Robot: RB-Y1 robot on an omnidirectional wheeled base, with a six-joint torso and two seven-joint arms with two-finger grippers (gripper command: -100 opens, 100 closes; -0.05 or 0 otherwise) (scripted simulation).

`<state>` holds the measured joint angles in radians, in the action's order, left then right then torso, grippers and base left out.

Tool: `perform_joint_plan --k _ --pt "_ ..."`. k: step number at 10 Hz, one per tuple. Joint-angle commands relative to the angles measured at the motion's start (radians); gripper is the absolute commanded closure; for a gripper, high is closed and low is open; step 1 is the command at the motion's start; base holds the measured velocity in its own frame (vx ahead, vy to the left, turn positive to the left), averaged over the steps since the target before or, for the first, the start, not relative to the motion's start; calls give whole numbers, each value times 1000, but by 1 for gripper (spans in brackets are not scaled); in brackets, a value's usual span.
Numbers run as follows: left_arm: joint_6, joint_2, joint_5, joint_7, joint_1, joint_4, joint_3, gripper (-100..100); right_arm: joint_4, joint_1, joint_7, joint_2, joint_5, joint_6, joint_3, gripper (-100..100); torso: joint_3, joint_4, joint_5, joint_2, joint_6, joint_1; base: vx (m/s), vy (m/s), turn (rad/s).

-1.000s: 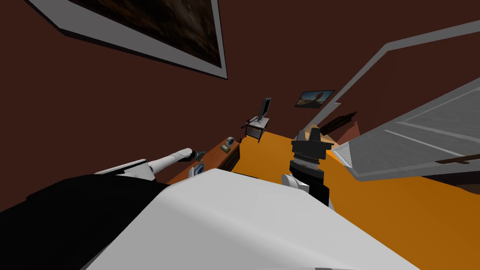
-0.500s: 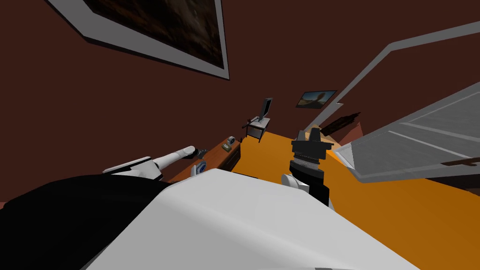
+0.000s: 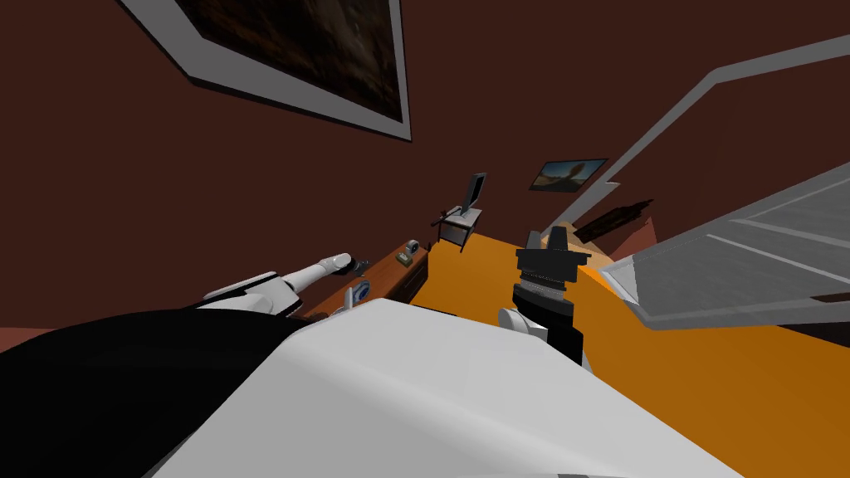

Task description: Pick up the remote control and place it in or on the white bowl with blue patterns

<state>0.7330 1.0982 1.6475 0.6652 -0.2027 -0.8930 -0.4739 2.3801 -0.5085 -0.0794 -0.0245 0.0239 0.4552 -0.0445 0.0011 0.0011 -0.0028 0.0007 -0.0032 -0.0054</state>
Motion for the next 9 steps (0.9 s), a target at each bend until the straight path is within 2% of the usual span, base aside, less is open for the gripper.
perform_joint_plan --k 1,3,4,5,6,7,8,9 --pt "32 -20 50 -45 -50 26 6 -100 0 0 0 0 0 0 0 0 0 0 0 0 0 0 -65 22 58" --pt "32 -20 99 -45 -57 26 6 -100 0 0 0 0 0 0 0 0 0 0 0 0 1 0 -22 7 -13" --pt "84 -47 135 -93 -108 45 23 -100 0 0 0 0 0 0 0 0 -1 0 0 -2 0 -1 -43 20 128" --pt "84 -47 167 -116 -128 45 23 -100 0 0 0 0 0 0 0 0 0 0 0 -1 0 0 -63 17 57" --pt "84 -47 200 -116 -128 45 23 -100 0 0 0 0 0 0 0 0 0 0 0 0 1 0 -41 11 -18" --pt "84 -47 213 -116 -128 45 23 -100 0 0 0 0 0 0 0 0 0 0 0 0 0 0 -15 5 -7" --pt "84 -47 205 -123 -127 40 21 -100 0 0 0 0 0 0 0 0 -1 0 0 -1 0 -1 0 0 0" --pt "83 -47 207 -124 -127 39 21 0 0 0 0 0 0 0 0 0 -1 0 0 -2 0 -1 0 0 0"
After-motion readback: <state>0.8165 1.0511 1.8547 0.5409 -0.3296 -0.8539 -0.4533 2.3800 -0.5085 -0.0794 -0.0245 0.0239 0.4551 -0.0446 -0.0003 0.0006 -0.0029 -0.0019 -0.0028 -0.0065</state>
